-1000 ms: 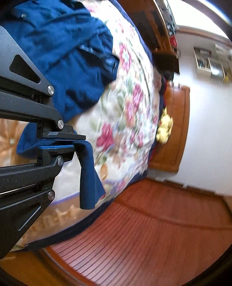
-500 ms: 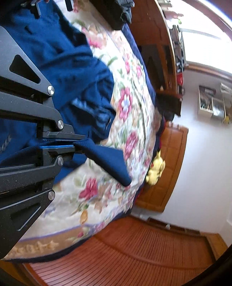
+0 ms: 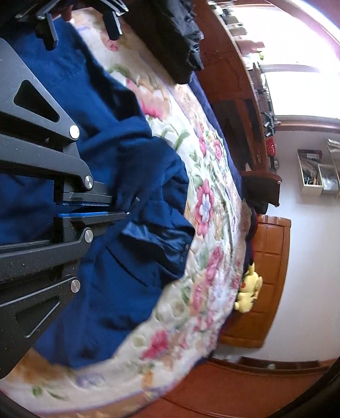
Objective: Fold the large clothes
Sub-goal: 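Carry the held sleeve across the jacket front with the right gripper, release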
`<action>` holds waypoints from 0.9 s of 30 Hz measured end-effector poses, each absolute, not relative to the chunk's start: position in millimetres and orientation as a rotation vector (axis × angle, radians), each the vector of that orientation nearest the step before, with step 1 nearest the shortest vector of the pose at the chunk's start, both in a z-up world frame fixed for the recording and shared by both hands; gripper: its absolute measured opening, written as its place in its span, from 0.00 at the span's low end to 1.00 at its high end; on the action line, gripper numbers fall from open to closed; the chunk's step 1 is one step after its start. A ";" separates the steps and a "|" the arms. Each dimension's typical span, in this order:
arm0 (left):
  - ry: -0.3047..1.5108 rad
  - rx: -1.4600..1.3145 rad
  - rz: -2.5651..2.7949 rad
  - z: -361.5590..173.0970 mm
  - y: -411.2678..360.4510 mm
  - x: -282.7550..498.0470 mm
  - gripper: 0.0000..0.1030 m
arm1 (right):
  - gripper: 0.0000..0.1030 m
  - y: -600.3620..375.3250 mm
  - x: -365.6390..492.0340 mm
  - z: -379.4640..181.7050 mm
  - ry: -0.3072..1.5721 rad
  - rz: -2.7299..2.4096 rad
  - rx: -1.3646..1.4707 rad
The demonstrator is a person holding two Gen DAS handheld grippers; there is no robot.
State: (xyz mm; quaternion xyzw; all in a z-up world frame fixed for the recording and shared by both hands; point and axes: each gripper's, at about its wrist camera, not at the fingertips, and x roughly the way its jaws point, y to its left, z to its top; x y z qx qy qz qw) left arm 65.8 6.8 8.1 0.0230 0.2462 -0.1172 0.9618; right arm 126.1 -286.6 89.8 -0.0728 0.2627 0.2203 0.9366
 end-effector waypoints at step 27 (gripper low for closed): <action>0.455 0.001 -0.171 12.6 31.6 65.4 0.87 | 0.61 -272.1 129.8 41.6 0.624 0.566 -0.109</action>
